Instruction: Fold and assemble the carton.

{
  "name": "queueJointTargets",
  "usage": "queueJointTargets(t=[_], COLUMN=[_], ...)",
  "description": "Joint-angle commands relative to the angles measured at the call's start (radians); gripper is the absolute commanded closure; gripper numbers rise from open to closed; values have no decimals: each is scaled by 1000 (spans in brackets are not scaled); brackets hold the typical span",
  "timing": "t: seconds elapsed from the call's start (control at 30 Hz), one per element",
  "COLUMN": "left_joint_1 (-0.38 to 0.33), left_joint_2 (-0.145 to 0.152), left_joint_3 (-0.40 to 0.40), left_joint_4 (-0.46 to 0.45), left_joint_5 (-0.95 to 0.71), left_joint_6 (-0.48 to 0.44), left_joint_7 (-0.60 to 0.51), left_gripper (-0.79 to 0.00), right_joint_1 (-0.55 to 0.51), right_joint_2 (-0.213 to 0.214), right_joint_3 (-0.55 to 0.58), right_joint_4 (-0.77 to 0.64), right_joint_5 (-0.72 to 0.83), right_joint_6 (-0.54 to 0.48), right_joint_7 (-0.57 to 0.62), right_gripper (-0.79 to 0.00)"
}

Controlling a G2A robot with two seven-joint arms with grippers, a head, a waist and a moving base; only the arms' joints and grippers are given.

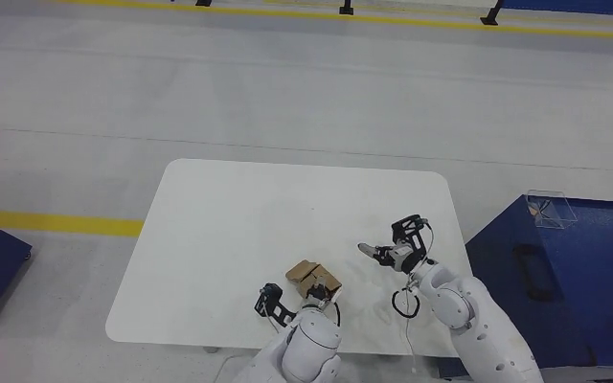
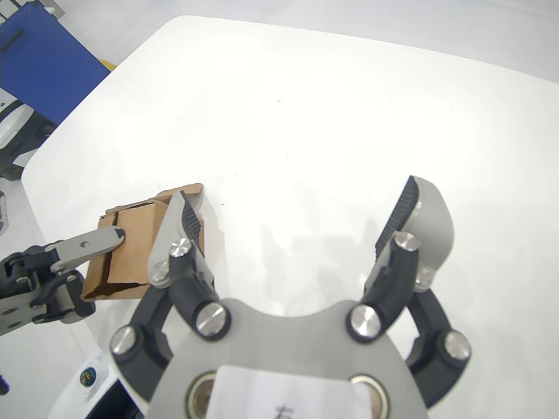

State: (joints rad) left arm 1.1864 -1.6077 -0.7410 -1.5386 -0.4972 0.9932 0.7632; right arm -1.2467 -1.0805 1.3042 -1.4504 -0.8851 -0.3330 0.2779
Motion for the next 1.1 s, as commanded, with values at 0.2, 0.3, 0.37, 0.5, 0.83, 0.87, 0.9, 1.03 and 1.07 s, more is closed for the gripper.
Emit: queueJointTargets(t=[0.2, 0.3, 0.37, 0.5, 0.83, 0.87, 0.9, 1.03, 1.07], left_joint_1=[48, 100, 133, 178, 156, 149, 142, 117, 112], left_joint_2=[-5, 4, 10, 23, 12, 9, 6, -8, -11], left_joint_3=[-16, -46, -52, -57, -45, -43, -43, -40, -42], left_joint_4=[-99, -159, -191, -203, -99, -88, -78, -49, -48], left_joint_5=[77, 115, 144, 206, 224, 221, 217, 204, 199], left_joint_6=[-38, -26, 1, 19, 19, 19, 19, 19, 19], left_joint_7=[7, 14, 5, -24, -86, -88, -91, -89, -89], left_gripper=[-785, -785, -785, -785, -773, -773, -779, -776, -776], right_joint_1=[-14, -14, -16, -21, -34, -35, -36, -39, -40], right_joint_2=[3, 4, 5, 6, 7, 7, 7, 8, 8], right_joint_3=[34, 42, 48, 55, 66, 68, 71, 81, 83], right_joint_4=[6, 11, 13, 12, -3, -4, -4, -1, 0], right_joint_5=[30, 33, 32, 28, 21, 21, 22, 28, 29], right_joint_6=[-18, -25, -29, -32, -37, -38, -41, -46, -47], right_joint_7=[1, 1, 1, 3, 6, 6, 6, 5, 4], right_gripper=[-785, -785, -785, -785, -785, -785, -785, -785, -785])
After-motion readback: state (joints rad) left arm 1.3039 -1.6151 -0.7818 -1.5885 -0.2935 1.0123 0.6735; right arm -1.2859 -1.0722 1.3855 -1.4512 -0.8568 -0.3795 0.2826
